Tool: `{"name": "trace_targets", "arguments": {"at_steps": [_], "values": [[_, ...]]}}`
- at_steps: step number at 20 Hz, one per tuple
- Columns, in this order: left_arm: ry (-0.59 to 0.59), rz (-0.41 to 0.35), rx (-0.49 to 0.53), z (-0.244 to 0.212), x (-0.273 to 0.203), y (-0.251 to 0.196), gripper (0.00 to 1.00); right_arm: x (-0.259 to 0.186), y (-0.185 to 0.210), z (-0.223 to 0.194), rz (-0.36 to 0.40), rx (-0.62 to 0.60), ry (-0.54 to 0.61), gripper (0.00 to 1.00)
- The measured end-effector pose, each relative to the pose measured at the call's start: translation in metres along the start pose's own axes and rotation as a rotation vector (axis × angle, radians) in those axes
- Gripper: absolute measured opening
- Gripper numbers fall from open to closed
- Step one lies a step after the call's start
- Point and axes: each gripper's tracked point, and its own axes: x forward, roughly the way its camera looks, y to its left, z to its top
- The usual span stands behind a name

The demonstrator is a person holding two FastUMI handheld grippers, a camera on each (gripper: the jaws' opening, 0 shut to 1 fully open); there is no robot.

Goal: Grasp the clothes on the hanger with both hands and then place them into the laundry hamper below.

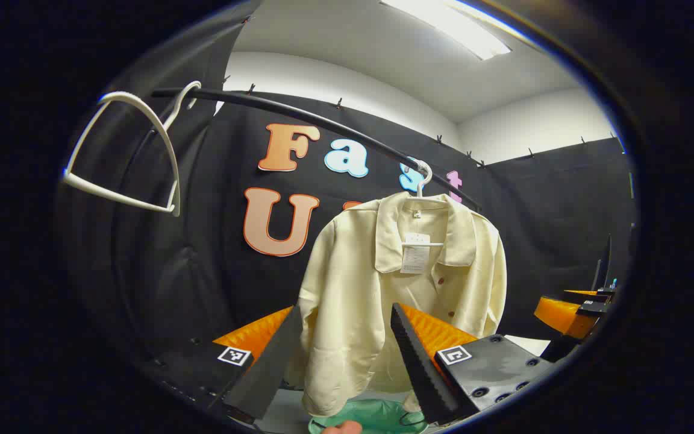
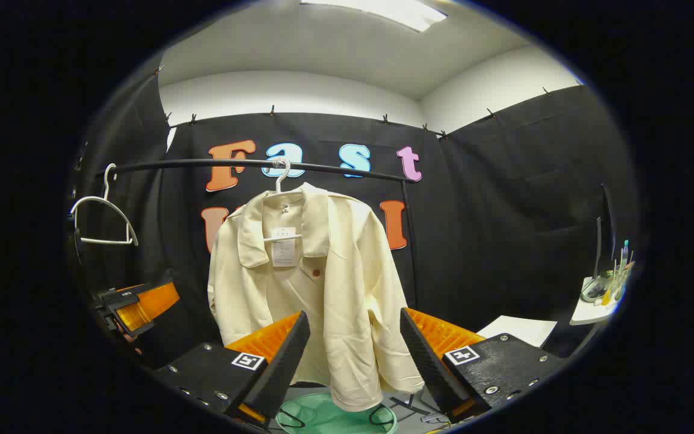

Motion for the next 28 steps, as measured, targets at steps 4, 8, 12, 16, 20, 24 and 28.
{"name": "trace_targets", "arguments": {"at_steps": [4,8,12,16,20,24,28], "values": [[-0.004,0.019,0.007,0.0,0.0,0.001,1.0,-0.002,0.005,0.002,0.04,0.002,-0.011,0.93],[0.009,0.017,0.009,-0.006,0.002,-0.002,1.0,-0.001,0.007,-0.002,0.059,0.009,-0.011,0.93],[0.005,0.013,0.025,-0.005,0.007,-0.003,1.0,0.003,0.011,-0.009,0.067,0.018,0.004,0.93],[0.004,0.0,0.017,-0.006,0.011,-0.005,0.96,0.004,0.013,-0.011,0.076,0.036,0.016,0.93],[0.004,-0.012,0.028,-0.007,0.015,-0.008,0.96,0.006,0.015,-0.013,0.067,0.019,0.021,0.93],[0.003,-0.026,0.028,-0.006,0.016,-0.008,1.0,0.016,0.021,-0.017,0.073,0.014,0.037,0.93],[0.007,-0.033,0.025,-0.008,0.017,-0.009,0.96,0.063,0.024,-0.026,0.052,-0.006,0.074,0.93]]}}
